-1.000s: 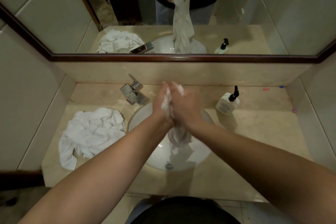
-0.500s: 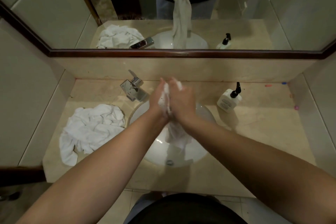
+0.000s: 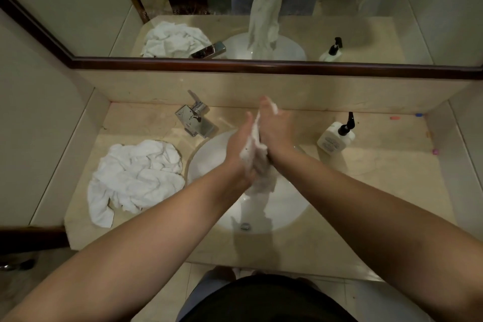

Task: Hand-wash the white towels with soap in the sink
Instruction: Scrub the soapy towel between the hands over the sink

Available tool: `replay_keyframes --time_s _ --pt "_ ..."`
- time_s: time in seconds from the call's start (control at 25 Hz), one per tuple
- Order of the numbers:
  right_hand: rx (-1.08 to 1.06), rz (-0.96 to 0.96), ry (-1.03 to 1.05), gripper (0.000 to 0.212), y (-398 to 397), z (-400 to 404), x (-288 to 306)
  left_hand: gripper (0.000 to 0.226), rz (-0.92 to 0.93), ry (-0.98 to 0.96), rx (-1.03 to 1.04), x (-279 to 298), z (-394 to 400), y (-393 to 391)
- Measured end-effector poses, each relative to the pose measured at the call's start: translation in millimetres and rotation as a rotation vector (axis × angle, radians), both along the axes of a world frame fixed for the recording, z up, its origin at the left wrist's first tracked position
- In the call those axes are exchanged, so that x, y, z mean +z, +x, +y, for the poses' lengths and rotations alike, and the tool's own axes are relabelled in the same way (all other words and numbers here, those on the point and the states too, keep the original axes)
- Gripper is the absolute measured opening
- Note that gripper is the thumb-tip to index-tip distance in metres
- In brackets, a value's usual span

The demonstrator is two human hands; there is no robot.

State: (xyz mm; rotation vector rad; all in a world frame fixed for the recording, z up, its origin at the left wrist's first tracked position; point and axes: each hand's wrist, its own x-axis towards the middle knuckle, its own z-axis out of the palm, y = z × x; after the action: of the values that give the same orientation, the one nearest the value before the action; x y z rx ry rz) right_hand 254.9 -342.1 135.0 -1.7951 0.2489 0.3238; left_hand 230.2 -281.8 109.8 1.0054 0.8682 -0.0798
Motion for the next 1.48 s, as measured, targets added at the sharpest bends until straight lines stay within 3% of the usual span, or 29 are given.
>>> replay_keyframes --time_s 0.16,0.28,0.36,0.48,0.68,0.84,0.96,1.16,1.32,1.44,1.48 --pt "0.190 -0.067 0.035 0.051 -41 11 -7 0.052 -0.032 -0.043 0.110 2 21 -1" --pt "0.046 -0.034 -0.043 0.052 -2 9 -1 0.049 -0.040 -0.028 0.033 4 9 -2" --pt "0.011 -0.001 0.009 0.050 4 9 0 0.051 -0.045 0.004 -0.034 2 12 1" --pt "0.226 -0.070 0.049 0.056 -27 16 -15 0.051 -0.056 0.044 0.090 -3 30 10" --pt "-0.037 0.060 -0.004 0.052 6 14 -32 0.055 -0.001 0.036 -0.049 -21 11 7" --pt "0.112 0.042 0.062 0.047 -26 17 -46 0.047 0.021 0.000 0.037 -36 24 -1" --pt "-0.074 0.148 0.029 0.039 0 11 -35 0.045 0.021 0.039 -0.041 -39 5 -6" --pt "0.133 -0.014 0.053 0.043 -39 17 -33 0.061 0.020 -0.040 0.059 -29 25 -9" --pt "-0.074 0.097 0.030 0.048 -16 13 -19 0.051 0.025 0.105 -0.030 -13 5 -19" --pt "0.152 -0.053 0.056 0.047 -48 15 -16 0.048 0.000 0.054 -0.003 -2 18 -24" --pt "0.135 -0.076 0.039 0.046 -44 16 -14 0.051 0.009 0.054 -0.024 -2 16 -24"
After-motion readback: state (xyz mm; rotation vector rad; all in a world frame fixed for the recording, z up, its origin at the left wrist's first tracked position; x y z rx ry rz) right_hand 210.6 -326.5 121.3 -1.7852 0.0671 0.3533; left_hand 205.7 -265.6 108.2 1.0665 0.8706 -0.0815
